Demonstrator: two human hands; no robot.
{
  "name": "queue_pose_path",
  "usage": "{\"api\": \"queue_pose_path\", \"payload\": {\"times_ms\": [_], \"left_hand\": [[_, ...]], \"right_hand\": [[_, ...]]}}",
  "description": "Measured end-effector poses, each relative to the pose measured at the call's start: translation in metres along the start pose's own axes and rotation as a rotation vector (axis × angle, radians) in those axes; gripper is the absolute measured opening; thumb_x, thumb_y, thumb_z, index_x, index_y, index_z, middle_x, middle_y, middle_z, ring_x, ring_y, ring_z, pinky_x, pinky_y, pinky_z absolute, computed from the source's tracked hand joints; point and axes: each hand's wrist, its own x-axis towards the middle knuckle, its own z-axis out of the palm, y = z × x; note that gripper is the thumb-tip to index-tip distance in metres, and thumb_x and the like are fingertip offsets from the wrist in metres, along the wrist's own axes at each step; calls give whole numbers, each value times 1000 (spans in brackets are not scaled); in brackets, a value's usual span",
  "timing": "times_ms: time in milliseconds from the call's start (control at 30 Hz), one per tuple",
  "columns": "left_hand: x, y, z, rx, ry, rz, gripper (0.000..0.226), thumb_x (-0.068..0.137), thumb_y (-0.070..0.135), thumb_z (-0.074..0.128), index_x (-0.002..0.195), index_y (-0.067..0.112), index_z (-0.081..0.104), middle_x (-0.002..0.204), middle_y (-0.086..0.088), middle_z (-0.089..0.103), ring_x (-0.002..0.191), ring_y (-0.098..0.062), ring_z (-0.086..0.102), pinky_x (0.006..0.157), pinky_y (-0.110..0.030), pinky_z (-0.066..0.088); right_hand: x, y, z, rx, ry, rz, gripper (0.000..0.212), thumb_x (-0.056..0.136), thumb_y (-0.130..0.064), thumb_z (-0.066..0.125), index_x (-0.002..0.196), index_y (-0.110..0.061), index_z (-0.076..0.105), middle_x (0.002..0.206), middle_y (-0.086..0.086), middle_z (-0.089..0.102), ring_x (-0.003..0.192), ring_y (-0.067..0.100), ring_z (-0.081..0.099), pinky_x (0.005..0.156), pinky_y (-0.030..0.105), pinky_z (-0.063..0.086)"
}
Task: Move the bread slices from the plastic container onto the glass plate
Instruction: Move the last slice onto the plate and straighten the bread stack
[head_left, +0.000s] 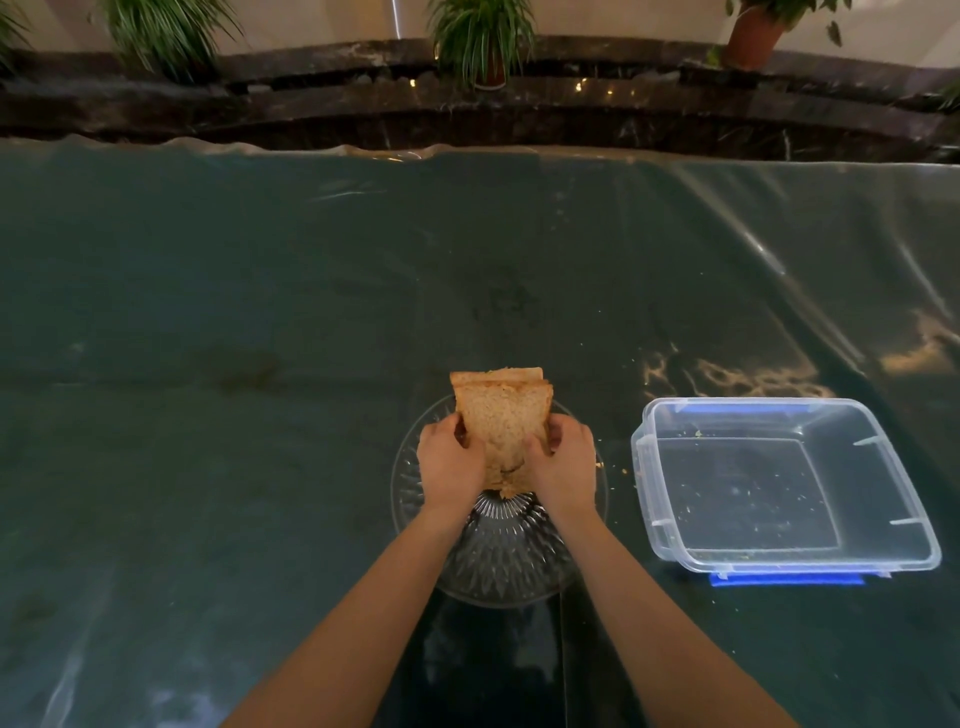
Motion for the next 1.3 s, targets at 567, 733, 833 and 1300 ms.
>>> {"api": "queue_pose_path", "payload": {"times_ms": [567, 733, 833, 1300], "left_hand": [[-6, -15, -4, 79, -14, 15, 22, 87, 6, 52, 103, 4, 67, 100, -14, 70, 103, -30, 61, 88, -40, 52], [-15, -15, -2, -10, 38, 47, 22, 86, 4, 53, 103, 5, 67, 97, -11, 70, 100, -27, 62, 88, -42, 53], [-18, -16, 1, -29, 63, 57, 25, 86, 6, 53, 107, 7, 65, 101, -12, 67, 92, -23, 63, 83, -36, 54], [-23, -27, 0, -8, 50, 47, 29, 88, 10, 57, 116, 10, 62, 104, -9, 65, 85, -15, 56, 75, -25, 43]], "right_hand": [[-10, 13, -2, -6, 8, -12, 32, 84, -19, 63, 114, -11, 57, 116, 8, 53, 97, 15, 51, 82, 24, 41], [-19, 16, 1, -38, 46, -86, 32, 84, -19, 62, 115, -12, 56, 114, 5, 52, 104, 20, 54, 91, 34, 49], [-22, 16, 2, -75, 79, -128, 30, 84, -17, 62, 113, -13, 57, 113, 3, 52, 105, 18, 50, 91, 33, 47], [-30, 26, -5, 132, 46, -53, 20, 80, -7, 64, 99, -9, 57, 94, 2, 60, 82, 11, 55, 69, 13, 43]]}}
